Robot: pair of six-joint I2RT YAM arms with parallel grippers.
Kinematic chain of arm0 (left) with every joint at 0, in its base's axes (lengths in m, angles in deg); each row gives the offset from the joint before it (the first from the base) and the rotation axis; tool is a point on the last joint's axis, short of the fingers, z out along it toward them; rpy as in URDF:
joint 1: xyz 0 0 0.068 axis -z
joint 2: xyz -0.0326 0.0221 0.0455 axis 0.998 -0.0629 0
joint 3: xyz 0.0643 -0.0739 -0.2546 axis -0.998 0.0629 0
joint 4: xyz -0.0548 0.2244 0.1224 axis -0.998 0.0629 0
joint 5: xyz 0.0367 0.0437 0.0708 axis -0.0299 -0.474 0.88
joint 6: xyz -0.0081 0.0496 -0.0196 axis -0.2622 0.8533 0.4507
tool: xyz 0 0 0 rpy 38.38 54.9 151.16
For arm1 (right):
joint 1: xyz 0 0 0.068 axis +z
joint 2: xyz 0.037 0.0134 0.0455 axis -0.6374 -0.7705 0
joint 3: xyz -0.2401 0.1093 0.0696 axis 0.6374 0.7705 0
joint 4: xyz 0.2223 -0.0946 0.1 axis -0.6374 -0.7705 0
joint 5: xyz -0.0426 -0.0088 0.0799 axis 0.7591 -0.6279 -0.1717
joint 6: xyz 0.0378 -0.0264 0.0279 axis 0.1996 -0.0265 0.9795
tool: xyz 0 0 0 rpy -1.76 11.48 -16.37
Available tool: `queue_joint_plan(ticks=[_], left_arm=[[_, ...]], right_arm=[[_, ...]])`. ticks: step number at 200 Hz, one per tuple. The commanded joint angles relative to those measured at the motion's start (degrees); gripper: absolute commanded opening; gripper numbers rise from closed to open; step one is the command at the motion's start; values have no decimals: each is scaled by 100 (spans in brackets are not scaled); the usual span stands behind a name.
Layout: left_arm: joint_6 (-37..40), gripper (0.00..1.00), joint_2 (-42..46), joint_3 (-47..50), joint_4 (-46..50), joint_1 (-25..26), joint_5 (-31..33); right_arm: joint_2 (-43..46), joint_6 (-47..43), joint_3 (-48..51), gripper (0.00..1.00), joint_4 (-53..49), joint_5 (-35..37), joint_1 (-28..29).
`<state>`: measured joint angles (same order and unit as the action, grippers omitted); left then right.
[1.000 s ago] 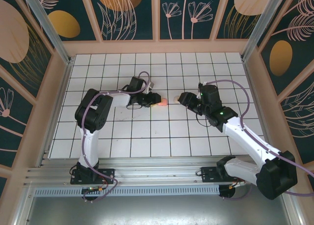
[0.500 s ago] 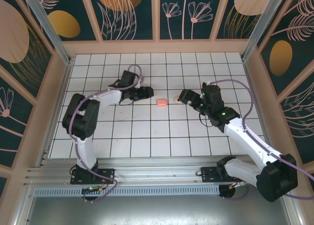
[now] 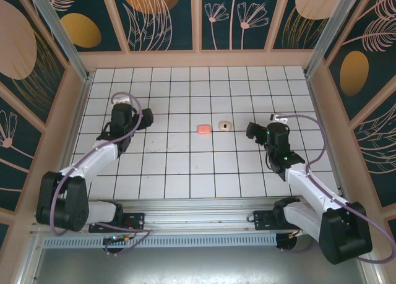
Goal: Insert wireless bluetooth earbuds into charging case
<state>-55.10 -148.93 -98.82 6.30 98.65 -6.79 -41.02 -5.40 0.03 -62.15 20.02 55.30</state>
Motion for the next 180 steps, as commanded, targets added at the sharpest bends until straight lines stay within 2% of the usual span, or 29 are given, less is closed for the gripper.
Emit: queue_joint_plan(ticks=[1, 14, 33, 51, 70, 80, 100, 110, 125, 141, 147, 166, 169, 177, 180], left_arm=[[383, 99, 491, 723, -1085, -73, 1484], [618, 99, 883, 1346, -1899, -91, 1732], [1037, 99, 1262, 2198, -3056, -125, 1860], [1179, 99, 1297, 2647, -3647, -162, 1866], [1137, 99, 827, 3047, -4668, -272, 1702], [1108, 99, 578, 2800, -4509, -333, 1623], [1381, 99, 20, 2801, -5571, -352, 1159], [1355, 99, -155, 2499, -5096, -363, 1238], [1614, 99, -305, 2383, -5141, -377, 1065], [2029, 99, -337, 2767, -6128, -405, 1128], [2047, 99, -448, 2971, -6689, -476, 1118], [1775, 99, -1557, 3158, -8289, -798, 1049], [1781, 99, -1568, 3077, -8182, -810, 985], [1678, 99, -1189, 2728, -6749, -851, 741], [1650, 99, -1151, 2660, -6553, -893, 696]], right_arm=[[180, -794, 471, 99, 1331, 158, -336], [264, -1115, 865, 99, 1979, 22, -500], [321, -1355, 1063, 99, 2352, -316, -866], [223, -1427, 1404, 99, 2972, -579, -1236], [7, -1350, 1701, 99, 3550, -863, -1605], [-147, -1334, 1854, 99, 3958, -1121, -1779], [-535, -1409, 1926, 99, 4506, -1519, -2036], [-766, -1531, 1916, 99, 4830, -1649, -2091], [-1170, -1640, 1844, 99, 5310, -1875, -2150], [-1684, -1734, 1755, 99, 5924, -2092, -2152], [-1860, -1620, 1614, 99, 5840, -2139, -2177], [-2542, -1608, 1428, 99, 6321, -2484, -2124], [-2661, -1649, 1421, 99, 6416, -2457, -2087], [-3057, -1749, 1428, 99, 6781, -2396, -1972], [-3216, -1793, 1416, 99, 6946, -2405, -1941]])
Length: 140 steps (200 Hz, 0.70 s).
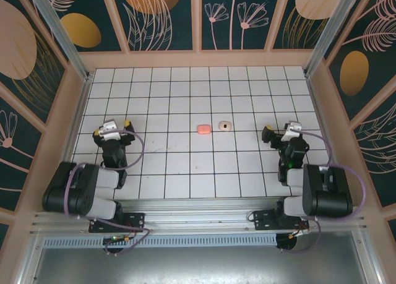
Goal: Insert wireless bluetooth earbuds into charging case
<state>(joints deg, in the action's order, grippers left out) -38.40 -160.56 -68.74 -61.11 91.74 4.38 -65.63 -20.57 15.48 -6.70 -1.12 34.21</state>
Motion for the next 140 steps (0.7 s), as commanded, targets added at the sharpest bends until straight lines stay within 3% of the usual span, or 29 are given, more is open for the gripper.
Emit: queue_joint_plan(ticks=[1, 13, 21, 29, 140], left_arm=[[-24, 99, -8, -358, 174, -210, -430], [-123, 99, -230, -282, -335, -360, -594], [-146, 99, -87, -372, 105, -367, -627], [-125, 99, -181, -338, -131, -363, -591], [-99, 99, -115, -308, -86, -367, -617]], right_arm=[[-787, -284, -139, 99, 1448, -280, 182], [-662, -356, -345, 99, 724, -238, 223], [-777, -313, -291, 99, 1085, -262, 213], [-698, -299, -370, 99, 749, -265, 192], [-729, -231, -379, 99, 815, -286, 141]])
